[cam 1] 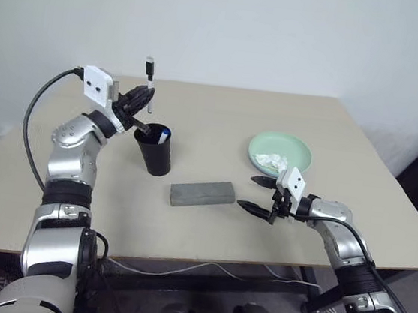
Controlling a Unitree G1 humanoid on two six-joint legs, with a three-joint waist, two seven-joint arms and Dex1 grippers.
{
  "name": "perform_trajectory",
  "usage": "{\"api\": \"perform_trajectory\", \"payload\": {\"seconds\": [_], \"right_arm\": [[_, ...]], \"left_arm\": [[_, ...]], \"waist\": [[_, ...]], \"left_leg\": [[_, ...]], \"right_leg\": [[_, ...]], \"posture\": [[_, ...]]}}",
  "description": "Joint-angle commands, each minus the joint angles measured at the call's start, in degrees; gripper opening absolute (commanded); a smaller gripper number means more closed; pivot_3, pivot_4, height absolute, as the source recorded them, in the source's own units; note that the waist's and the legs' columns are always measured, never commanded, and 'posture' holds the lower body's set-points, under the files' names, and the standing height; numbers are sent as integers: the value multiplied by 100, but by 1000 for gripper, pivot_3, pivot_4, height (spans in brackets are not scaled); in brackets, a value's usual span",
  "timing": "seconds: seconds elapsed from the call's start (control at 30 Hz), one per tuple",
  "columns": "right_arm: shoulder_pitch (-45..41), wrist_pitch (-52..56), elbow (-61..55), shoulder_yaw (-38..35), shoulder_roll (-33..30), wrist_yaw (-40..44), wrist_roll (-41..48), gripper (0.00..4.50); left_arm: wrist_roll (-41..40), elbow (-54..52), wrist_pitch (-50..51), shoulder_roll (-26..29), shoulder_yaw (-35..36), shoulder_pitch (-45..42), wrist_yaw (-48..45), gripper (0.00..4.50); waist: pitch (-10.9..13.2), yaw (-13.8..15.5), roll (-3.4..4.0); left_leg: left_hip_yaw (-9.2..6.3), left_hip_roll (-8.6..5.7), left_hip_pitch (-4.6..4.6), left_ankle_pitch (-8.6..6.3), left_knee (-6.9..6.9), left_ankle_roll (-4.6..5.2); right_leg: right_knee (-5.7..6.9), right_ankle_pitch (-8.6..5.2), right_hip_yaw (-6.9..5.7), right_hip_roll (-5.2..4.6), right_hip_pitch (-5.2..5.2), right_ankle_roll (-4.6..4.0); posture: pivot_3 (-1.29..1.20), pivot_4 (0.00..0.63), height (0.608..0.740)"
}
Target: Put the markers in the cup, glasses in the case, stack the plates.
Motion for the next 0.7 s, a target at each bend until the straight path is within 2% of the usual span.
{"api": "perform_trajectory", "payload": {"seconds": [0.03, 0.3, 0.7], "right_arm": [[-237, -20, -95, -67, -46, 59, 52, 4199], [-268, -8, -99, -86, -79, 76, 44, 4199], [-265, -53, -67, -82, -27, 38, 51, 4199]], "left_arm": [[91, 191, -377, -75, 68, -4, 193, 40], [185, 584, -590, -107, 54, 37, 212, 40], [121, 237, -440, -165, 31, 401, 181, 40]], "waist": [[0, -2, 0], [0, -5, 0], [0, -5, 0]], "left_leg": [[0, 1, 1, 0, -1, 0], [3, 4, 1, 1, -1, -1], [1, 6, 2, -1, -2, -2]], "right_leg": [[1, 0, -1, 1, 0, 0], [-1, 2, -5, 3, 0, -3], [0, 2, -9, 1, -1, -3]], "posture": [[0, 0, 720], [0, 0, 720], [0, 0, 720]]}}
